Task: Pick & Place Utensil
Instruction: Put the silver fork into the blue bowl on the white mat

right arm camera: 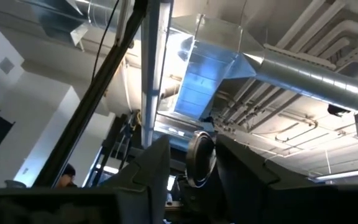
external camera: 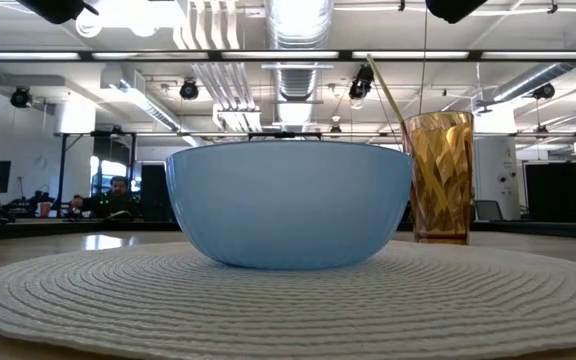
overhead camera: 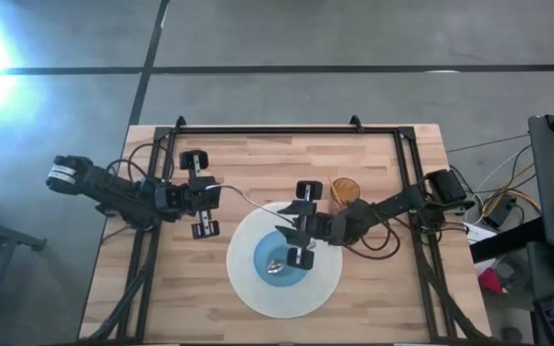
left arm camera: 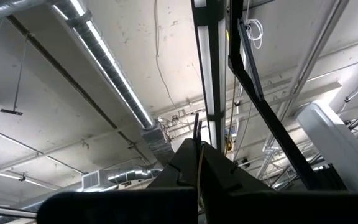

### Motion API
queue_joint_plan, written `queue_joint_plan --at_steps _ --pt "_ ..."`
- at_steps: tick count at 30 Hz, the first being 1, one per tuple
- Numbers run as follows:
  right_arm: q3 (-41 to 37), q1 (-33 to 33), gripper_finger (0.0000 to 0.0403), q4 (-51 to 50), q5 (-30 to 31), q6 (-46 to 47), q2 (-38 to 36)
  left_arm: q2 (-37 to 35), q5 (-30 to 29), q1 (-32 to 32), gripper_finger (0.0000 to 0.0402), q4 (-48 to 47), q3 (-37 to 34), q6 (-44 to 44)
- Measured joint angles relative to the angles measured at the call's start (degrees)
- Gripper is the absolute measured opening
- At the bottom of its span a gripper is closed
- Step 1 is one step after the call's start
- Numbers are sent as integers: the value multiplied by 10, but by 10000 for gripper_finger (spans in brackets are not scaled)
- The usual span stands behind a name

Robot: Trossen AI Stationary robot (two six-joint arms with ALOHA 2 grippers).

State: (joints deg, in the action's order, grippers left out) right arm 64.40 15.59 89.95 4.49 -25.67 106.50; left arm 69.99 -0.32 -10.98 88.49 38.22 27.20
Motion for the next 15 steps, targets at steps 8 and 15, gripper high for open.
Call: queue_joint_plan --at_steps 8,15 --pt "0 0 69 0 1 0 -2 0 3 0 0 0 0 -1" --pt "4 0 24 2 32 -5 -4 -1 11 0 0 3 0 0"
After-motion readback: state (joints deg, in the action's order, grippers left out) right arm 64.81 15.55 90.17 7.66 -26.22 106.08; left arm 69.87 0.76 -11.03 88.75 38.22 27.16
